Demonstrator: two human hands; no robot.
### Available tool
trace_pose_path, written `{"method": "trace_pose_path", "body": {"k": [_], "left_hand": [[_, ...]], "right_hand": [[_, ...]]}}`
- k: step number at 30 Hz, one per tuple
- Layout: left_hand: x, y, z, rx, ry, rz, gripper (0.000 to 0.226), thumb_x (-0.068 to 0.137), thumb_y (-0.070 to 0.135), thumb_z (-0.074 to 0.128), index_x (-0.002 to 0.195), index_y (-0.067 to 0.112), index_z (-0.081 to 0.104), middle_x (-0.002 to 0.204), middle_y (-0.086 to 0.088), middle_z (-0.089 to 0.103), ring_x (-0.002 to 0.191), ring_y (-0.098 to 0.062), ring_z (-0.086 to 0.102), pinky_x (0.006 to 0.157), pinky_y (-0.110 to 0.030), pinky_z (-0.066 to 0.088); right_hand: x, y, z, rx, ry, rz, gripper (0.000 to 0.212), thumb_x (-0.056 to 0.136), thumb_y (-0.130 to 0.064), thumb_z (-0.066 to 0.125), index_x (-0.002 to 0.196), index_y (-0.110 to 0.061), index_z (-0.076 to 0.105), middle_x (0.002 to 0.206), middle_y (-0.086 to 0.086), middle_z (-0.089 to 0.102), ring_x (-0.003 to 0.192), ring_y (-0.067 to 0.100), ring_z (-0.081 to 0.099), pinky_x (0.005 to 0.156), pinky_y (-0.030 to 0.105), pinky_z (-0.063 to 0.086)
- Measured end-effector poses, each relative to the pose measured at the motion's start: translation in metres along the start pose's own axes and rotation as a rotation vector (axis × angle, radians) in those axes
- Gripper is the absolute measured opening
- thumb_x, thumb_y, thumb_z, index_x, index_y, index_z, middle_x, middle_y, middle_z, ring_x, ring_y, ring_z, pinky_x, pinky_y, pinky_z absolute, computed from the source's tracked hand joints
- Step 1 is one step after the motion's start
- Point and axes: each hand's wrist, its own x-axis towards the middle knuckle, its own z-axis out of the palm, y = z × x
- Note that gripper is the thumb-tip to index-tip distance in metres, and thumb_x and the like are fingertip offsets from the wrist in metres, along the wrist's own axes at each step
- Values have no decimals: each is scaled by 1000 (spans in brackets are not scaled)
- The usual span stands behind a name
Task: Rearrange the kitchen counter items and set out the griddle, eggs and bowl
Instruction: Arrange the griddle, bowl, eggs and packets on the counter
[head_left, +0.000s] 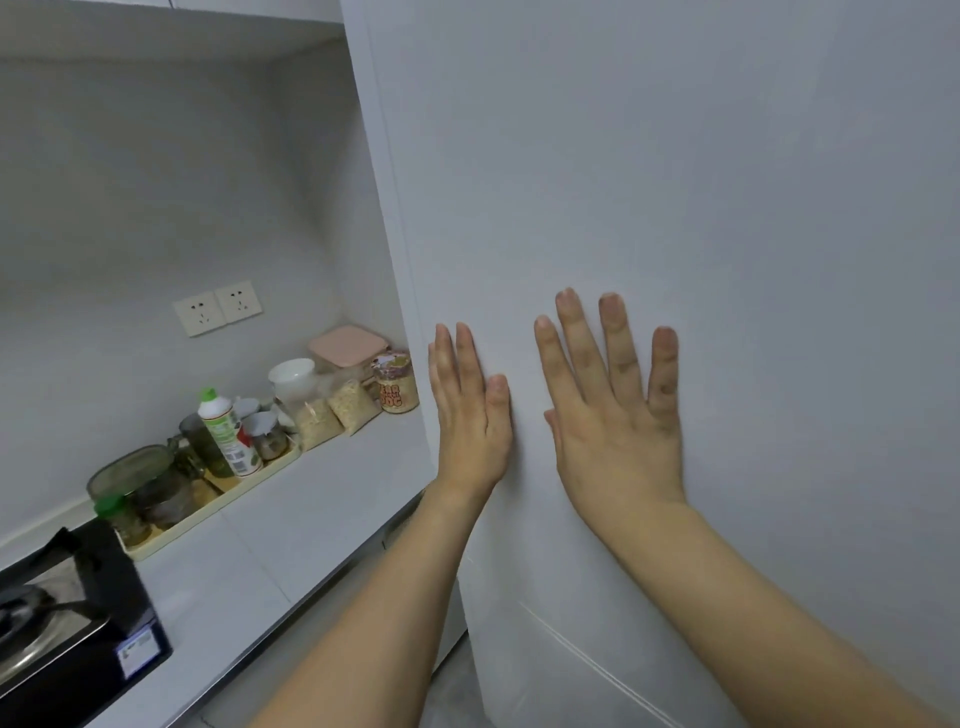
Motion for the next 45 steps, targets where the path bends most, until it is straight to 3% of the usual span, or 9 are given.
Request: {"method": "trace_pose_path", "body": {"k": [8,16,20,24,26,31,36,45], "left_hand": [[7,-6,24,-63,129,2,64,101,52,6,153,17,-2,162,-9,-8,150,-28,-10,118,-57,-2],[8,-11,25,-54,122,13,64,101,52,6,153,15,-1,162,-14,-5,149,-31,-8,118,-58,-1],[6,-12,17,-14,74,20,63,102,50,9,153,16,-2,162,-14,-6,149,-31,-9,120,-52,-1],[5,-17,-3,37,-30,56,61,102,48,19,154,23,-2,163,-6,-9,150,-23,-10,120,-34,-7],[3,-23,-17,63,-97,68,61,102,45,26,155,29,1,163,1,-9,149,-16,-10,119,-31,-4],[-13,-46,-54,117,-75,-61,60,102,48,27,155,28,9,161,3,0,150,-17,-1,119,-52,17],[-39,-58,-97,228,-49,-79,60,102,46,28,156,26,10,162,5,3,150,-16,1,121,-42,11],[-109,-35,-191,467,120,-182,59,103,35,37,155,19,15,162,0,10,149,-16,9,118,-50,18]], "right_hand": [[3,-2,4,13,-2,-1,86,94,-41,47,153,-14,-10,159,11,-16,142,36,-19,111,55,-18],[4,-3,3,16,-10,0,87,94,-40,49,153,-13,-10,159,11,-17,142,34,-19,110,54,-19],[2,-7,1,32,-16,0,87,94,-36,50,153,-13,-9,159,11,-17,142,34,-20,110,54,-19],[2,-14,2,47,-36,10,92,90,-31,56,153,-13,-8,158,13,-19,143,35,-23,109,56,-18],[4,-19,2,99,-36,15,92,89,-28,59,154,-13,-4,159,12,-16,144,34,-20,110,57,-18],[8,-42,-5,314,-2,-7,85,88,-35,60,154,-14,10,161,12,0,147,34,-4,115,56,-10],[4,-71,-15,479,29,-78,86,83,-36,65,152,-13,19,160,14,9,147,35,4,117,55,-2],[-16,-105,-55,778,23,-273,84,75,-33,73,146,-9,34,157,15,21,146,37,12,117,51,3]]}}
